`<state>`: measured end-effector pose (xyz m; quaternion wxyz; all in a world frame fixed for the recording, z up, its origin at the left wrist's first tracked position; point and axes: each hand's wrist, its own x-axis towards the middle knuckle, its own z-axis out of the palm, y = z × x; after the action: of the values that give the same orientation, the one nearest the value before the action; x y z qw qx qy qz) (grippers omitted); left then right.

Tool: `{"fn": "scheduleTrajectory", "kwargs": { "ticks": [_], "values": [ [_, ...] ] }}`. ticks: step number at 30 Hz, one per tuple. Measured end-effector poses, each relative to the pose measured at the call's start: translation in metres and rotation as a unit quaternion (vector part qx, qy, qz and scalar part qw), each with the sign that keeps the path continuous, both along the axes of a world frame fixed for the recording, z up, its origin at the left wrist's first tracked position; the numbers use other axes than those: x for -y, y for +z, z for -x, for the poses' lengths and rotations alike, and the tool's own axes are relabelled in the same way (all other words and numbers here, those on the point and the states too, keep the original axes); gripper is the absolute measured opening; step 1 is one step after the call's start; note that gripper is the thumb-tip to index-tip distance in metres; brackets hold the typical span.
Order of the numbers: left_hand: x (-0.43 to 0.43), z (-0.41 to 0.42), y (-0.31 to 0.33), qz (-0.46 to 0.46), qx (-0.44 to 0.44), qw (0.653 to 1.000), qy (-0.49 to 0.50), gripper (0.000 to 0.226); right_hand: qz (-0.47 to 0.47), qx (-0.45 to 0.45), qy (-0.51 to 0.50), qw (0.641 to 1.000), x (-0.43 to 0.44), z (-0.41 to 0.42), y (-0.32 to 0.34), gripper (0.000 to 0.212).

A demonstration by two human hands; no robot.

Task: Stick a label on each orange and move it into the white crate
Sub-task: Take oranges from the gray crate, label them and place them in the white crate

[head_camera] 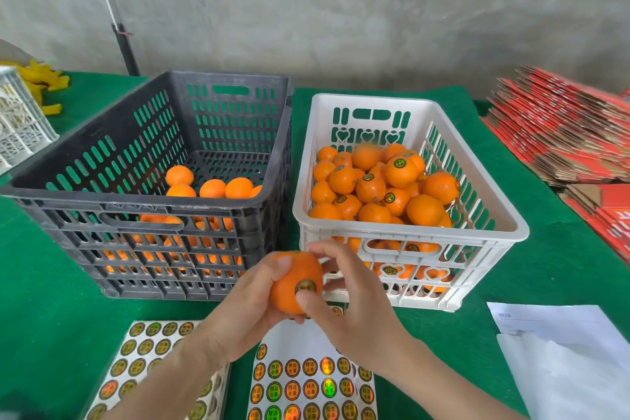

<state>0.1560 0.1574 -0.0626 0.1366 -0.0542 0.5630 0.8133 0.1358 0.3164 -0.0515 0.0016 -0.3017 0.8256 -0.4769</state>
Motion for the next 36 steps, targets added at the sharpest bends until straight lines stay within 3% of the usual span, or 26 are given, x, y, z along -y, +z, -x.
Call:
{"fn": "scheduleTrajectory", "kwargs": {
  "ticks": [2,4,8,10,12,14,16,19,22,23,24,26,28,29,31,33,36],
  "values": [
    [-0.005,0.006,0.023,0.041,-0.062,0.997,0.006,0.061,0.057,-0.055,0.026,0.997,0.0,0.002,0.009,0.06],
    [-0.009,0.015,0.051,0.142,-0.137,0.98,0.005,0.057,0.099,-0.098,0.01,0.99,0.003,0.012,0.023,0.065],
    [0.003,0.053,0.092,0.369,-0.272,0.888,0.03,0.065,0.117,-0.128,-0.053,0.983,0.004,0.059,0.055,0.065],
    [0.022,0.079,0.099,0.489,-0.272,0.819,0.129,0.051,0.044,-0.086,-0.081,0.992,-0.001,0.096,0.065,0.061],
    [0.047,0.099,0.097,0.597,-0.219,0.752,0.172,0.034,-0.111,-0.032,-0.092,0.989,-0.009,0.14,0.064,0.063],
    [0.068,0.109,0.089,0.662,-0.162,0.714,0.16,0.032,-0.285,0.011,-0.078,0.955,-0.015,0.176,0.053,0.069],
    [0.084,0.111,0.083,0.699,-0.129,0.688,0.146,0.03,-0.386,0.056,-0.059,0.919,-0.018,0.197,0.037,0.071],
    [0.106,0.11,0.081,0.72,-0.102,0.672,0.138,0.028,-0.425,0.072,-0.034,0.902,-0.017,0.209,0.021,0.071],
    [0.128,0.108,0.08,0.743,-0.067,0.652,0.132,0.027,-0.516,0.014,-0.018,0.856,-0.011,0.213,0.029,0.074],
    [0.135,0.106,0.079,0.748,-0.057,0.648,0.13,0.027,-0.517,-0.008,-0.018,0.856,-0.007,0.214,0.038,0.074],
    [0.141,0.105,0.078,0.751,-0.05,0.646,0.131,0.027,-0.477,-0.029,-0.024,0.878,0.0,0.212,0.051,0.07],
    [0.151,0.101,0.074,0.743,-0.041,0.654,0.137,0.027,-0.309,-0.089,-0.067,0.944,0.024,0.202,0.079,0.054],
    [0.155,0.099,0.07,0.717,-0.046,0.678,0.154,0.026,-0.153,-0.166,-0.088,0.97,0.06,0.191,0.1,0.036],
    [0.156,0.098,0.068,0.702,-0.052,0.691,0.165,0.026,-0.119,-0.182,-0.057,0.975,0.08,0.185,0.107,0.029],
    [0.157,0.098,0.065,0.68,-0.062,0.705,0.191,0.025,-0.153,-0.172,0.064,0.971,0.123,0.175,0.108,0.023],
    [0.159,0.099,0.063,0.662,-0.067,0.713,0.221,0.026,-0.31,-0.161,0.186,0.918,0.168,0.178,0.098,0.029],
    [0.163,0.1,0.062,0.617,-0.071,0.743,0.249,0.03,-0.571,-0.097,0.309,0.754,0.231,0.185,0.066,0.048]
  ]
}}
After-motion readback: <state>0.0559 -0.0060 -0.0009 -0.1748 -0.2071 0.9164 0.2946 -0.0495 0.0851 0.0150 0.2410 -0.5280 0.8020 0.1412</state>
